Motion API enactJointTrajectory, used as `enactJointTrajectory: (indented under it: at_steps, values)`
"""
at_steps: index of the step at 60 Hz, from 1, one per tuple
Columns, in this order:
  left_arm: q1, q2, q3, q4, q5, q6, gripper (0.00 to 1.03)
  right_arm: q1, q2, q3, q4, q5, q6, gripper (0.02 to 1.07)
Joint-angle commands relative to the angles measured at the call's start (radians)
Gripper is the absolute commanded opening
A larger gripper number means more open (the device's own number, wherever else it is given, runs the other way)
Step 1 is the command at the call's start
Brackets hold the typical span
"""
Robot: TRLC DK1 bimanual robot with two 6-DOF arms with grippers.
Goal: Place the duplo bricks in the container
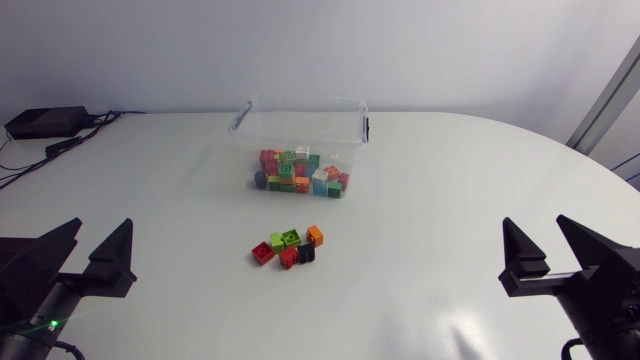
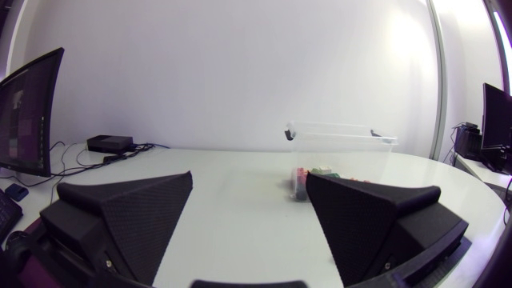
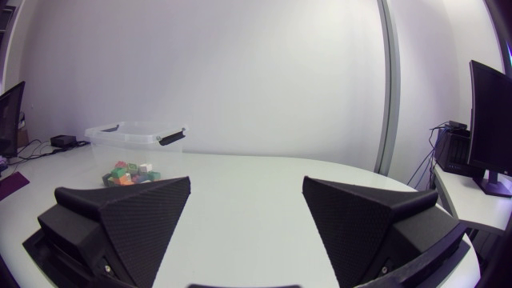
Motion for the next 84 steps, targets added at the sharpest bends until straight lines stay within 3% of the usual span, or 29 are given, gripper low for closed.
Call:
enactJointTrajectory:
  at_steps: [1,24,37,51,61,71,78,80,84]
  values:
    - [-0.011,-0.01,-0.014,-0.005,0.002,0.011,0.99,0.005,-0.007,-0.022,-0.01,-0.004,-0.006,1.03]
    - [-0.009,-0.011,-0.013,0.015,0.0,0.011,0.99,0.005,-0.008,-0.022,-0.002,-0.009,-0.009,1.03]
    - [-0.001,0.05,0.102,-0.014,0.0,0.002,0.99,0.005,0.027,0.059,0.016,-0.012,-0.017,1.03]
    - [-0.077,0.47,0.337,-0.014,-0.009,-0.013,0.97,0.018,0.498,0.308,0.063,-0.041,-0.016,1.03]
    - [-0.195,0.789,0.51,-0.134,-0.047,-0.009,0.96,0.061,0.731,0.421,0.062,-0.036,-0.008,1.03]
    - [-0.287,1.101,0.665,-0.284,-0.055,0.007,0.96,0.117,0.923,0.54,-0.068,-0.045,0.011,1.03]
    - [-0.333,1.251,0.734,-0.336,-0.054,0.157,0.96,0.133,1.041,0.627,-0.21,-0.052,-0.006,1.03]
    - [-0.348,1.308,0.759,-0.351,-0.043,0.266,0.96,0.142,1.066,0.641,-0.233,-0.053,-0.019,1.03]
    - [-0.36,1.401,0.802,-0.385,-0.026,0.277,0.96,0.151,1.115,0.671,-0.279,-0.087,-0.028,1.03]
